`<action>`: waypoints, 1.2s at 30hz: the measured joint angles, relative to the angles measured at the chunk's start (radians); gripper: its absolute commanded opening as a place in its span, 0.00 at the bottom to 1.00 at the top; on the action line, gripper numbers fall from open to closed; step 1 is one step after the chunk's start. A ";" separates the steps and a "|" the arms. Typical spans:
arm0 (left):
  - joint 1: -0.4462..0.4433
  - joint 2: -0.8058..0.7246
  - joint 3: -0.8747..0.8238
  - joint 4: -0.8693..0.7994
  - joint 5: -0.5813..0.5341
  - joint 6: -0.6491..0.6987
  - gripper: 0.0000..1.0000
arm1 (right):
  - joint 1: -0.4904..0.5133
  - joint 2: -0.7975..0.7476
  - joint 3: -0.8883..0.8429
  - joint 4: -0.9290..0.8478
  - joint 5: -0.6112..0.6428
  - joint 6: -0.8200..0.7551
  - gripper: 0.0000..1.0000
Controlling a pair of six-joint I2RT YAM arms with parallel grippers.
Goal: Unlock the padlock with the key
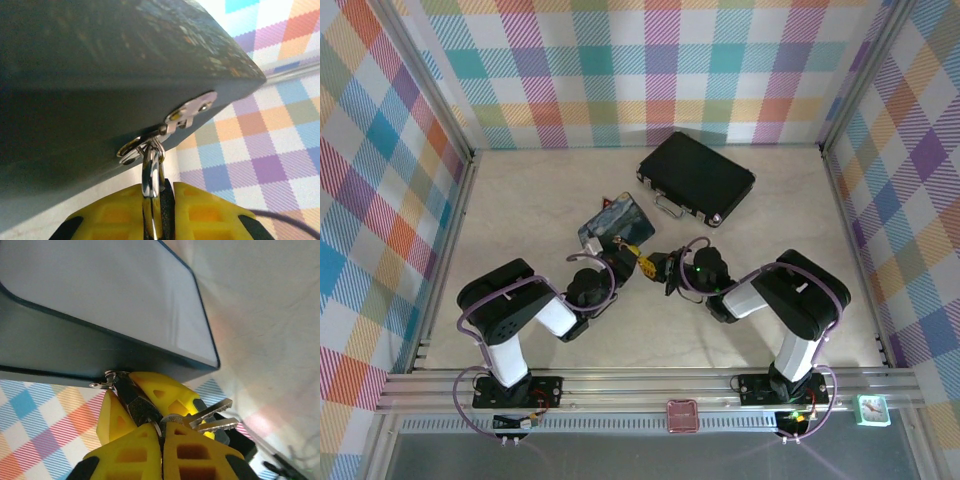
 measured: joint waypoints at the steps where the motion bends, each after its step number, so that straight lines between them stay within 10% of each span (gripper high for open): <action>1: -0.005 0.004 0.000 -0.003 0.010 -0.003 0.00 | -0.013 -0.008 -0.007 -0.014 -0.028 -0.041 0.19; 15: -0.041 0.058 -0.011 -0.083 0.073 -0.014 0.00 | -0.167 -0.704 0.127 -1.009 0.125 -1.029 0.48; 26: -0.158 -0.106 0.116 -0.601 0.051 -0.035 0.00 | -0.167 -0.778 0.142 -1.336 0.276 -1.337 0.46; 33: -0.182 -0.118 0.192 -0.784 0.037 -0.056 0.76 | -0.167 -0.747 0.113 -1.327 0.301 -1.365 0.53; 36: -0.182 -0.172 0.193 -0.843 0.028 -0.080 0.90 | -0.162 -0.732 0.102 -1.329 0.313 -1.369 0.62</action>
